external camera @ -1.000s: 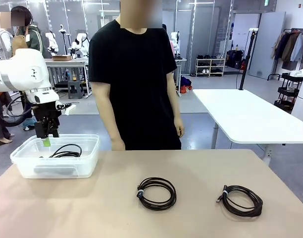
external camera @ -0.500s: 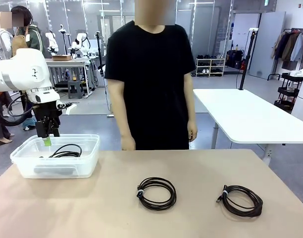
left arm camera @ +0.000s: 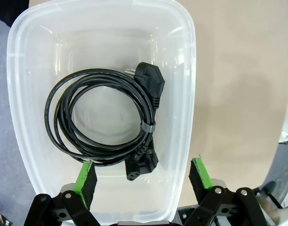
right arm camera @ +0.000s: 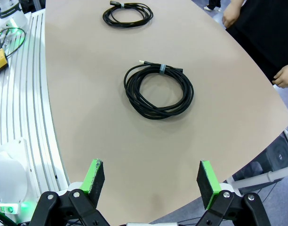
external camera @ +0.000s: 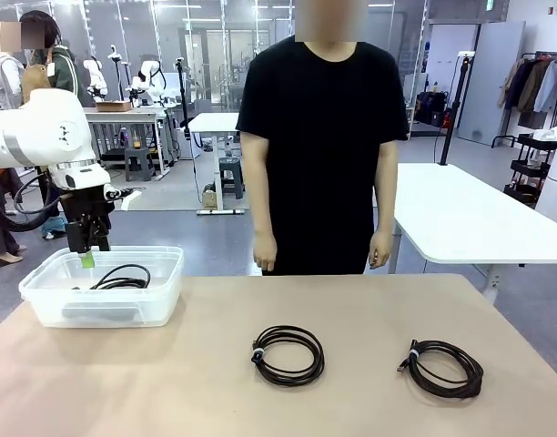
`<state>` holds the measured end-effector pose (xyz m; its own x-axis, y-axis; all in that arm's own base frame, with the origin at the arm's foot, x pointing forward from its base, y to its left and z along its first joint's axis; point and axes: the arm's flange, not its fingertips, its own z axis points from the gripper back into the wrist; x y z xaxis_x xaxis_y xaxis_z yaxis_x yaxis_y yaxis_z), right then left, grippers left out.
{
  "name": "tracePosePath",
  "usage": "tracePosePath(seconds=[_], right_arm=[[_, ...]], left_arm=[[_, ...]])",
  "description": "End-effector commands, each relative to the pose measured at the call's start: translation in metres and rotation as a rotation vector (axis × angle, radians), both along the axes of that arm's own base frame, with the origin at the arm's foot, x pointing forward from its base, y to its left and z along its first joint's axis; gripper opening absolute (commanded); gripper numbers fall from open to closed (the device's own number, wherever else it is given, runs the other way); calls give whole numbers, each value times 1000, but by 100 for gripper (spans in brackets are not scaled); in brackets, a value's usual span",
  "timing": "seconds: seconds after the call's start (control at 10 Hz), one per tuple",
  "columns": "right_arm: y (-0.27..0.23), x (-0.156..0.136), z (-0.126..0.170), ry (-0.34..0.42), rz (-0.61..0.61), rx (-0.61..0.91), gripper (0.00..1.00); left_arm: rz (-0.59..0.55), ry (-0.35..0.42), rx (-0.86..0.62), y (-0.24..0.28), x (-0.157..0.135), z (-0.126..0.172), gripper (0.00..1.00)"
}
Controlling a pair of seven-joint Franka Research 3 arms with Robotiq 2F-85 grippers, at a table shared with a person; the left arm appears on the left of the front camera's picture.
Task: Organize and store the cables.
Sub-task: Place the USB Extension Cable into the Organizing box.
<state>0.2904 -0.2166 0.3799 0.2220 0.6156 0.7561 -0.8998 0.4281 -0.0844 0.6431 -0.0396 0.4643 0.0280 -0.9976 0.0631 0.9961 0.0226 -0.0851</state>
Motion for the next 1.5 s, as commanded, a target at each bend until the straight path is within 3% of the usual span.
tracePosePath(seconds=[0.0, 0.5, 1.0, 1.1, 1.2, 1.4], right_arm=[[0, 2, 0, -2, -14, 14, 100], [0, 2, 0, -2, -14, 14, 100], [0, 2, 0, -2, -14, 14, 100], [0, 2, 0, -2, -14, 14, 100], [0, 2, 0, -2, -14, 14, 100], [0, 2, 0, -2, -14, 14, 100]], left_arm=[[118, -13, 3, -7, -7, 17, 100], [382, -51, -235, 28, -128, 38, 100], [626, -72, -510, 71, -226, -3, 100], [668, -166, -501, 82, -235, -17, 100], [625, -186, -584, 92, -244, -27, 100], [528, -322, -637, 112, -263, -40, 100]])
